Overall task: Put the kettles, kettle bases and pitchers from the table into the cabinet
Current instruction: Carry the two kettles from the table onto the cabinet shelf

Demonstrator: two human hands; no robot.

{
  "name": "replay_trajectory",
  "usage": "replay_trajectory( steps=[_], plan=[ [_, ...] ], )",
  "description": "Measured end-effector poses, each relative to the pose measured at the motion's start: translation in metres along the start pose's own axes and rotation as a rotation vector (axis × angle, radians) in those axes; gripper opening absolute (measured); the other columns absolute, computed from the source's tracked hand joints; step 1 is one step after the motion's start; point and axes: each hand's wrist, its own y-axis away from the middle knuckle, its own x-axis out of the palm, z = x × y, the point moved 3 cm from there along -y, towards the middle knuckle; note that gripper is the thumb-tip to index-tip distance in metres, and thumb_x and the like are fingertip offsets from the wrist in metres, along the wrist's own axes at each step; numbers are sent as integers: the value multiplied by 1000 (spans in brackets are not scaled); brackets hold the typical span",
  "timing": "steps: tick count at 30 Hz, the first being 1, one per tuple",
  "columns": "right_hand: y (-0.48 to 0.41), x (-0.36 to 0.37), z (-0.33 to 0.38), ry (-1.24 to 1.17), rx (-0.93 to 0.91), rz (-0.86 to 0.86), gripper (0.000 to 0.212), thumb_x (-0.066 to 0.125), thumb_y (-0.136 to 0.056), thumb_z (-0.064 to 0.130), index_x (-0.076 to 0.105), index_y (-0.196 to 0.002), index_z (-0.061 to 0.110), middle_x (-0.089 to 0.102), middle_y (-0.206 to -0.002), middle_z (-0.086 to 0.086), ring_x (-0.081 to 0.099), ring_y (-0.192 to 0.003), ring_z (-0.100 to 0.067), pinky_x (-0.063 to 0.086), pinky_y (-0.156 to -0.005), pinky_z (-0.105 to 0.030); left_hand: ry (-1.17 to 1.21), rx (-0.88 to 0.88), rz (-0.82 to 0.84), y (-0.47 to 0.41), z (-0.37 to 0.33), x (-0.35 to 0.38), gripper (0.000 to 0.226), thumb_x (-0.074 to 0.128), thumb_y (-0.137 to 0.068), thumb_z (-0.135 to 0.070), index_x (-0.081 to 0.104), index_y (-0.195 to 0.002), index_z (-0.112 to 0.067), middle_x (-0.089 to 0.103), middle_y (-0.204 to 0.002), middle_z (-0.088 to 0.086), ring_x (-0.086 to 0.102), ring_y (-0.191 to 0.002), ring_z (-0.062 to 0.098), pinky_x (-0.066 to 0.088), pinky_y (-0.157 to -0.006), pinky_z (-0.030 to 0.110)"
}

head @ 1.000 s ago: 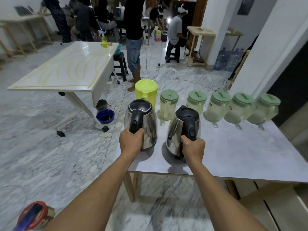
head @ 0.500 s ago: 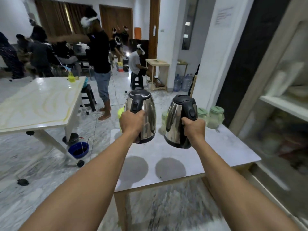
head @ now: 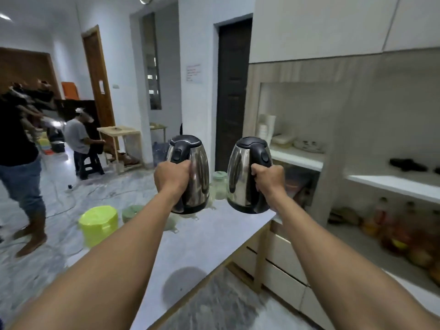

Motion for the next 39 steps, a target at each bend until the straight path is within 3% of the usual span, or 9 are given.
replay_trajectory(
  steps=[8, 14, 26, 33, 39],
  plan=[
    [-3, -118, 16, 58, -16, -258, 24, 63, -43, 36, 54, -48, 15, 46, -49, -8, 43, -51, -23, 33, -49, -39, 102, 84, 210, 33, -53, 78, 28, 66, -67, -37, 70, -73, -9, 69, -75, 10, 64, -73, 32, 44, -60, 31],
    [2, -224, 17, 67, 6, -457, 24, 66, -52, 28, 49, -40, 16, 44, -44, 0, 41, -47, -22, 34, -49, -35, 178, 151, 373, 85, -102, 151, 23, 67, -70, -31, 68, -69, -9, 64, -66, 5, 61, -67, 27, 37, -53, 28],
    [19, -415, 21, 109, -10, -610, 21, 64, -65, 14, 48, -52, 19, 40, -47, -2, 33, -42, -18, 26, -43, -31, 227, 227, 602, 213, -190, 290, 23, 69, -72, -28, 59, -58, -12, 55, -57, 3, 49, -53, 17, 32, -46, 28],
    [13, -503, 16, 105, 9, -687, 29, 63, -72, 8, 49, -49, 19, 40, -45, 0, 33, -39, -17, 28, -43, -31, 305, 183, 691, 272, -229, 359, 24, 69, -70, -29, 67, -65, -6, 59, -59, 3, 50, -53, 18, 35, -47, 28],
    [-17, -551, -15, 125, 45, -714, 12, 64, -66, 18, 58, -56, 16, 45, -46, -1, 39, -40, -18, 33, -46, -33, 320, 154, 736, 293, -243, 425, 20, 69, -70, -25, 65, -65, -6, 60, -60, 4, 52, -56, 20, 40, -51, 29]
  ],
)
